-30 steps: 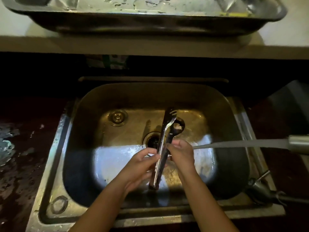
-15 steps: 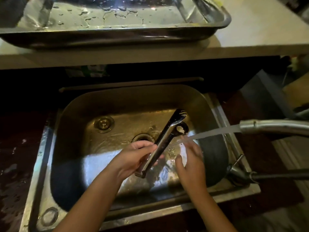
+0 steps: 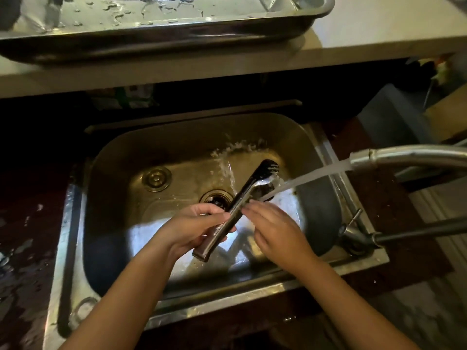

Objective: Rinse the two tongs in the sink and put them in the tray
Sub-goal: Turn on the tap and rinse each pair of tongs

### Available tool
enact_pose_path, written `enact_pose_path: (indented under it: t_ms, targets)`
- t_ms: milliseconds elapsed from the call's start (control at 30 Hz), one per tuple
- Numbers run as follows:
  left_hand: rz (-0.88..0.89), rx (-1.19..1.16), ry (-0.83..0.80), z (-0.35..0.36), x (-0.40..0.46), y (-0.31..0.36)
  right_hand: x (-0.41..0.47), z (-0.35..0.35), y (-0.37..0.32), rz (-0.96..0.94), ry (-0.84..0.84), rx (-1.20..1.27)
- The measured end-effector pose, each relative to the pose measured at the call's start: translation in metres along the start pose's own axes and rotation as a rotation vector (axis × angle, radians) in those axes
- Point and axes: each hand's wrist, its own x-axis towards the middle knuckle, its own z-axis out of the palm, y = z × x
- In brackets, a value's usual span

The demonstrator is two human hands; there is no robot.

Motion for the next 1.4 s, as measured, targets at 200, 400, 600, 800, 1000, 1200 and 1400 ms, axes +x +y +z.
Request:
enact_pose_path:
  t_ms: [200, 400, 600, 800, 1000, 1200, 1400]
  targets:
    - [-0.013, 0.030, -0.033, 0.000, 0.006, -0.008, 0.011, -0.006, 0.023, 0.275, 0.018, -0.082]
    - [-0.012, 0.022, -0.089, -0.001, 0.009, -0.008, 0.012, -0.016, 0.025, 0.184, -0.015, -0.044]
    - [0.046, 0.034, -0.062, 0.011, 0.021, -0.008, 0.000, -0.018, 0.003, 0.034, -0.108, 0.045]
    - [0.069, 0.020, -0.095, 0.018, 0.034, -0.012, 0.007, -0.016, 0.015, 0.099, -0.052, 0.001]
    - [0.102, 0.002, -0.014, 0.026, 0.040, -0.008, -0.023, 0.010, -0.012, -0.145, -0.128, 0.079]
    - [0.113, -0.034, -0.023, 0.025, 0.038, -0.013, -0.004, 0.006, 0.008, 0.232, 0.049, 0.138]
    - [-0.003, -0.297, -0.176, 0.021, 0.033, -0.029, 0.016, -0.013, 0.008, 1.062, 0.243, 1.508]
